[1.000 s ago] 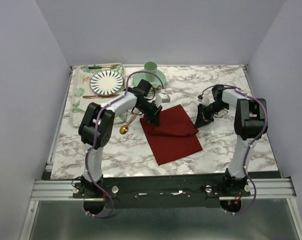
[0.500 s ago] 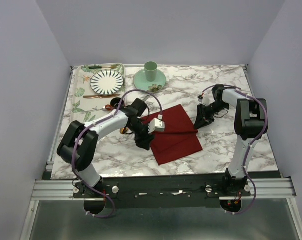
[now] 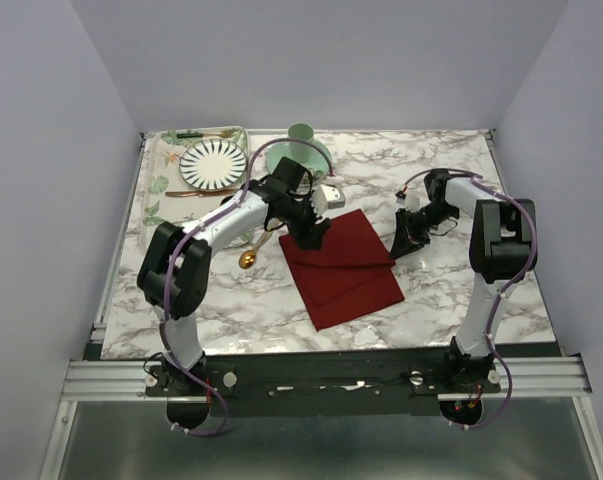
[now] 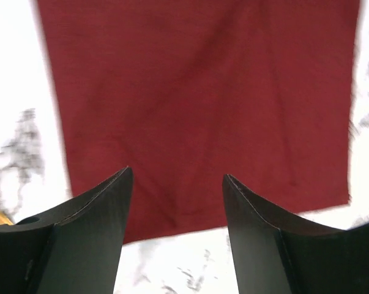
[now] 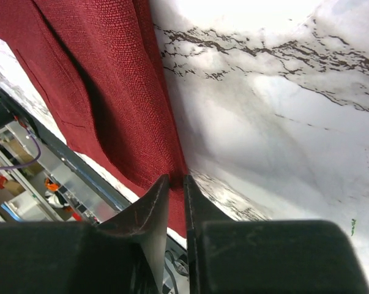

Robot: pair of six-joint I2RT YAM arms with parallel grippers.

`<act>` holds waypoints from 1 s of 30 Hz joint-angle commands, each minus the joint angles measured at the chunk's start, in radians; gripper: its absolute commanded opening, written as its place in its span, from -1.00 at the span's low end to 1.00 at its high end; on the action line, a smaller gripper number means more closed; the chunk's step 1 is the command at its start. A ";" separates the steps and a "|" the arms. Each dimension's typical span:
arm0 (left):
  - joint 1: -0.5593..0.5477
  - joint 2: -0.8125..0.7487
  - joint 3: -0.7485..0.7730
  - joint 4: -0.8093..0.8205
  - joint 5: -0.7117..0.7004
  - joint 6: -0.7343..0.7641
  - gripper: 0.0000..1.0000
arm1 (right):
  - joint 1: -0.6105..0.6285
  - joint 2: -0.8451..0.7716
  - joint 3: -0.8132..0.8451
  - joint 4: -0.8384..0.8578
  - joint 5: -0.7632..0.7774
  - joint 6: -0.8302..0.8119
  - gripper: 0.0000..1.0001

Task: Fold the napkin into a case and place the utensils inside
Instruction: Smooth out the square-folded napkin at the center of the board.

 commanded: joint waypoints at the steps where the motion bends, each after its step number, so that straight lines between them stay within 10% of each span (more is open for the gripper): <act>1: 0.057 0.126 0.153 -0.064 0.073 -0.126 0.42 | 0.005 -0.016 -0.001 -0.013 0.011 -0.007 -0.62; 6: 0.062 0.223 0.198 -0.087 0.110 -0.186 0.37 | 0.007 -0.004 0.001 -0.013 0.002 -0.006 -0.98; 30: 0.093 0.269 0.098 0.002 0.046 -0.378 0.26 | 0.007 0.001 -0.013 0.006 0.005 0.000 -0.99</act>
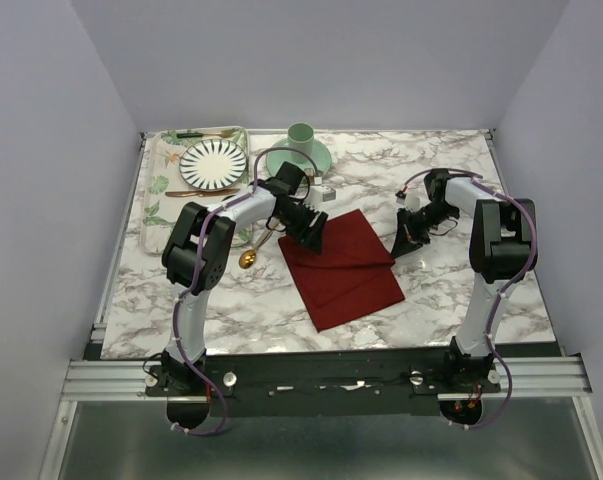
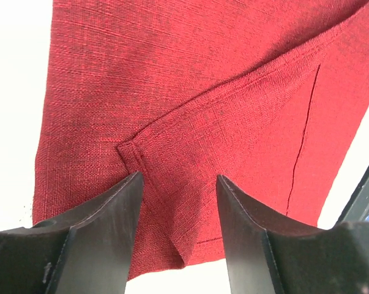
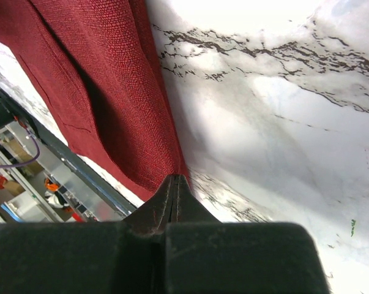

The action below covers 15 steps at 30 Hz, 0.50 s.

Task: Fold the napkin into a case and place the utensils inside
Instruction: Smooth out the square-folded napkin at the center of the board.

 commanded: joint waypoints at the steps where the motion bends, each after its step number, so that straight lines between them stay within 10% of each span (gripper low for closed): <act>1: 0.007 -0.008 -0.033 0.006 -0.010 -0.023 0.26 | 0.007 0.001 -0.013 0.006 0.005 0.000 -0.99; 15: 0.004 -0.060 -0.062 0.009 0.090 0.004 -0.06 | 0.007 0.006 -0.016 0.016 0.002 0.011 -0.99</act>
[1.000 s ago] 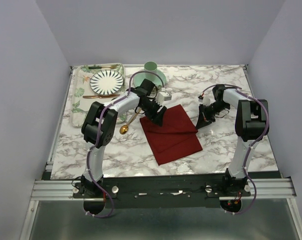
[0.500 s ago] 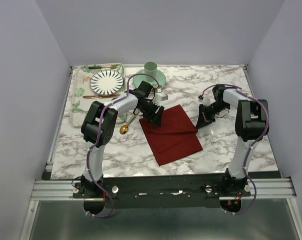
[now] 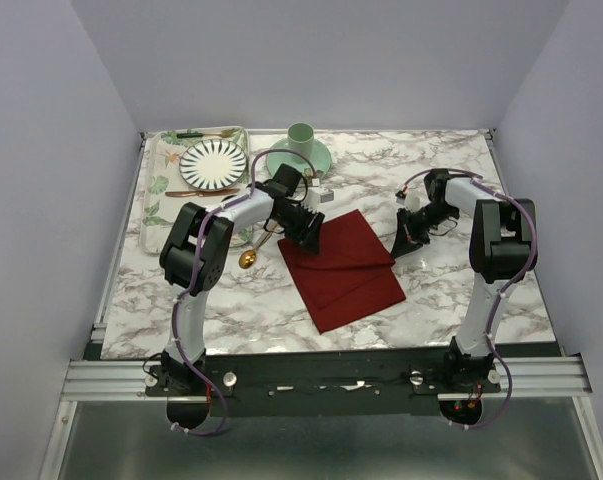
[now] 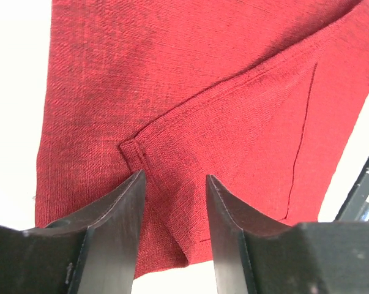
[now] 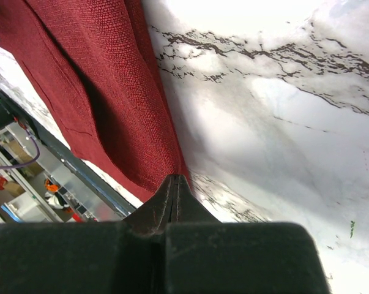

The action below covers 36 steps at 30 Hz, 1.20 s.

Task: Fold the napkin into a case and place the utensils inside
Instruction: Smooth out the square-folded napkin at the center of the board.

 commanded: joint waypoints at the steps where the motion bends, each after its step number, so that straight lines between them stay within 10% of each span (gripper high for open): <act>1: -0.001 -0.049 -0.023 -0.030 0.075 0.027 -0.09 | 0.005 0.006 -0.013 0.009 0.003 0.007 -0.99; 24: 0.016 -0.070 -0.083 -0.024 0.007 0.005 0.09 | 0.007 0.006 -0.016 0.017 0.005 0.015 -0.99; 36: -0.016 -0.118 -0.134 -0.026 0.079 0.079 -0.19 | 0.005 0.009 -0.022 0.023 0.009 0.021 -0.99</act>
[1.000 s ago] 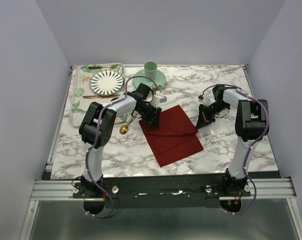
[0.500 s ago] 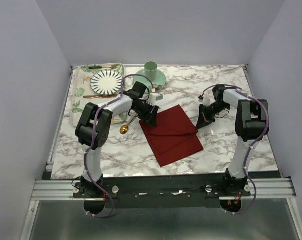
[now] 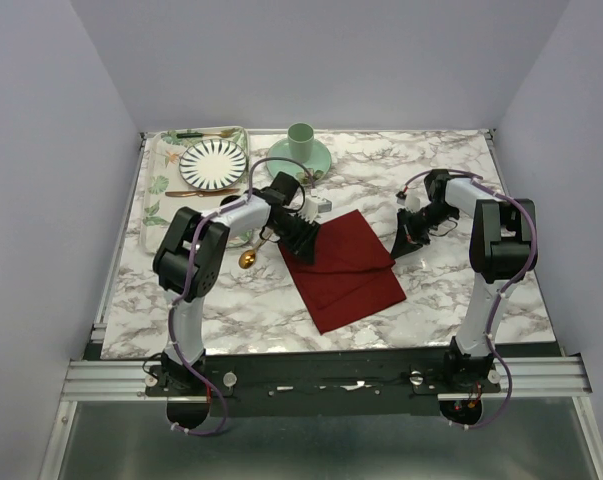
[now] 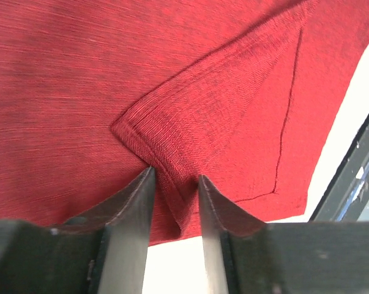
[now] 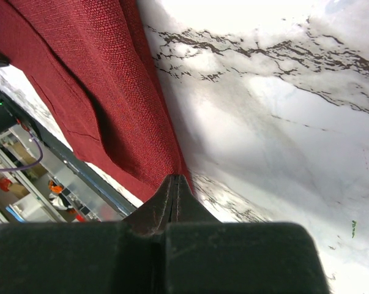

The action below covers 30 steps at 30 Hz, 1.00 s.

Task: Fold the napkin into a case and place the utensils inside
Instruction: Smooth out the square-folded napkin at the center of the board.

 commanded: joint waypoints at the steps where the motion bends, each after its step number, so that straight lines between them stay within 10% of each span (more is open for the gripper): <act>1: -0.011 -0.071 -0.048 0.011 0.065 0.079 -0.20 | 0.007 0.010 -0.018 0.018 0.009 0.007 -0.99; 18: -0.215 -0.371 -0.387 0.034 -0.190 0.643 0.03 | 0.005 0.005 -0.021 0.022 0.021 0.007 -0.99; 30: -0.357 -0.464 -0.330 0.224 -0.497 0.207 0.17 | 0.007 -0.013 -0.027 0.013 0.001 0.012 -0.99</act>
